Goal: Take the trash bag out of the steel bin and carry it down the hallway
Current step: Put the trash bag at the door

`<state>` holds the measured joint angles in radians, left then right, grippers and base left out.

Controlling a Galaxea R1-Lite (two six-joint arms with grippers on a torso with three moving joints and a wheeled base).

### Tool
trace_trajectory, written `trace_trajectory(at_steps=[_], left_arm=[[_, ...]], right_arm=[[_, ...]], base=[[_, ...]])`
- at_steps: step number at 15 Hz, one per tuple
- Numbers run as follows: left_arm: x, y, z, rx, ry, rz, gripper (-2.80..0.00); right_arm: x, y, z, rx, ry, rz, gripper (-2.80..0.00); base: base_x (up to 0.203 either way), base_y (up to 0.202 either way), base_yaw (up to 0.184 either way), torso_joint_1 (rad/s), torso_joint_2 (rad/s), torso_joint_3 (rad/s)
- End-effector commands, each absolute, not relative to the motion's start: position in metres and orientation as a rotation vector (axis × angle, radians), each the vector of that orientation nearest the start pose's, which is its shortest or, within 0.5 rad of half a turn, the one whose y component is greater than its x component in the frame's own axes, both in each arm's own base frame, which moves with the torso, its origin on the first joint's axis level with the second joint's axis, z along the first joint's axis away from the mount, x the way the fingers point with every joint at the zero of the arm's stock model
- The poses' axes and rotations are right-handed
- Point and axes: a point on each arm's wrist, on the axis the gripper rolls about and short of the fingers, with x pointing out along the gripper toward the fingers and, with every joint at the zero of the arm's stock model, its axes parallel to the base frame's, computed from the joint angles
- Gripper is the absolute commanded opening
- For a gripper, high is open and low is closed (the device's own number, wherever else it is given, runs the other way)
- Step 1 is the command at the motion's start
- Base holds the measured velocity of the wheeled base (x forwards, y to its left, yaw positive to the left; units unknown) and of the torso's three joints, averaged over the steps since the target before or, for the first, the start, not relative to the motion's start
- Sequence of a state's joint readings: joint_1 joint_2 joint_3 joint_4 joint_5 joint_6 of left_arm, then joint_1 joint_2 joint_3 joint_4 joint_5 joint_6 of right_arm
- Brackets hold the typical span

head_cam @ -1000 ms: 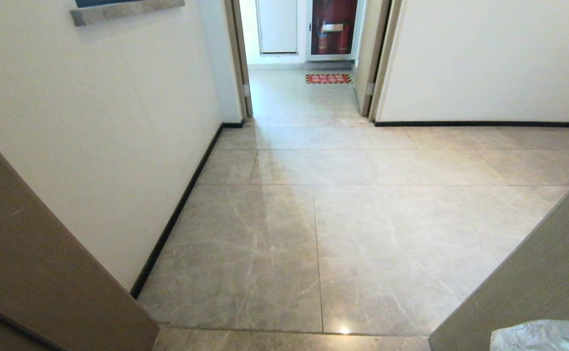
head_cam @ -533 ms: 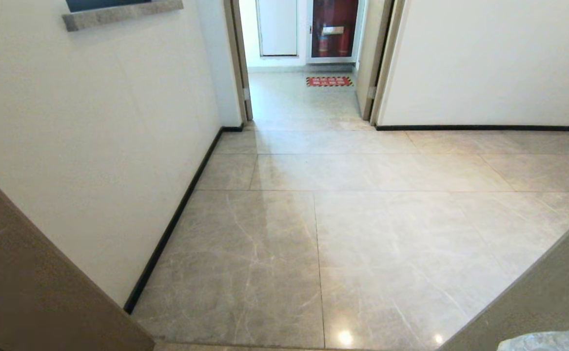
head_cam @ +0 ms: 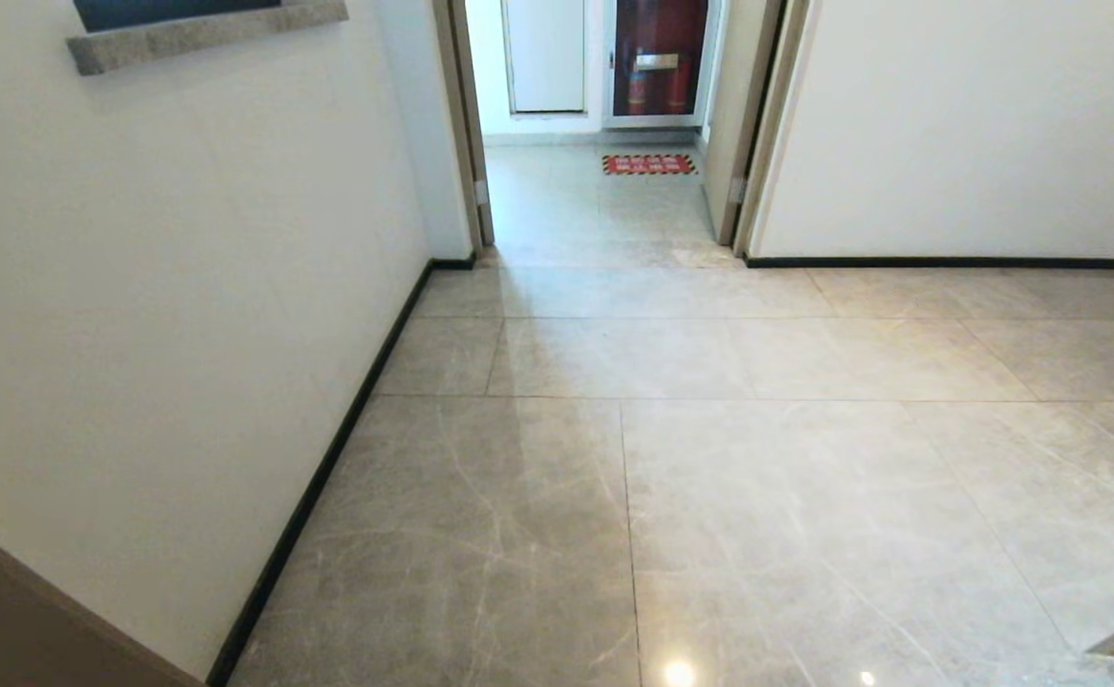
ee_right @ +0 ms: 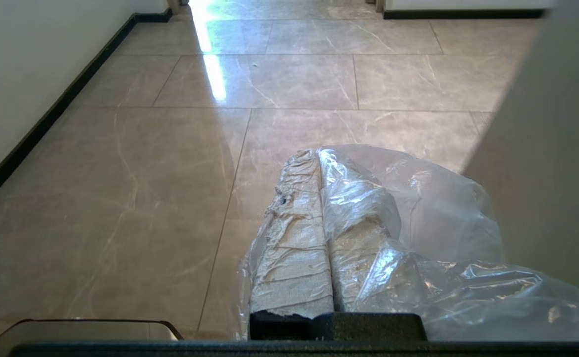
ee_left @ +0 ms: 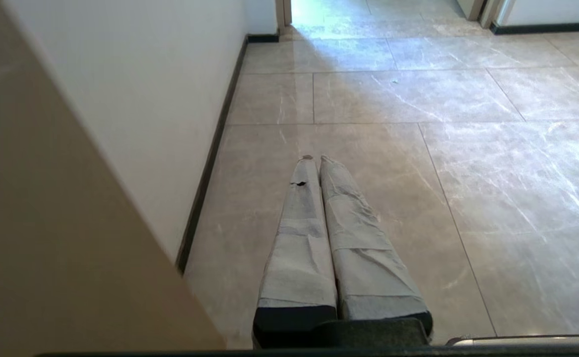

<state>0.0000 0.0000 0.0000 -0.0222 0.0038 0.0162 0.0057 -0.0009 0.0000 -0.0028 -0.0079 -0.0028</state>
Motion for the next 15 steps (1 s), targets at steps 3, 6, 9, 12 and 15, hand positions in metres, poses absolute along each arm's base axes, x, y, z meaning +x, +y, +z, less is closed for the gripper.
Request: trace_trajectory(at_steps=[3, 6, 9, 12, 15], left_arm=[[-0.0220, 0.0001, 0.0749, 0.000, -0.012, 0.006, -2.80], [-0.0219, 0.0001, 0.0745, 0.000, -0.011, 0.006, -2.80], [-0.0219, 0.0001, 0.0744, 0.000, -0.011, 0.006, -2.80], [-0.0219, 0.0001, 0.0745, -0.002, -0.011, 0.006, -2.80], [-0.0220, 0.0001, 0.0750, 0.008, -0.014, 0.005, -2.80]], right_arm=[[-0.0228, -0.0003, 0.0758, -0.003, -0.003, -0.002, -2.80], [-0.0228, -0.0003, 0.0758, -0.003, -0.003, -0.002, -2.80], [-0.0228, -0.0003, 0.0758, -0.003, -0.003, -0.002, -2.80], [-0.0228, -0.0003, 0.0758, -0.003, -0.003, -0.002, -2.80], [-0.0228, -0.0003, 0.0758, -0.003, -0.003, -0.002, -2.80]], base=[[0.104, 0.000, 0.002, 0.002, 0.00, 0.002], [0.000, 0.000, 0.000, 0.000, 0.00, 0.000], [0.000, 0.000, 0.000, 0.000, 0.00, 0.000], [0.000, 0.000, 0.000, 0.000, 0.00, 0.000], [0.000, 0.000, 0.000, 0.000, 0.00, 0.000]])
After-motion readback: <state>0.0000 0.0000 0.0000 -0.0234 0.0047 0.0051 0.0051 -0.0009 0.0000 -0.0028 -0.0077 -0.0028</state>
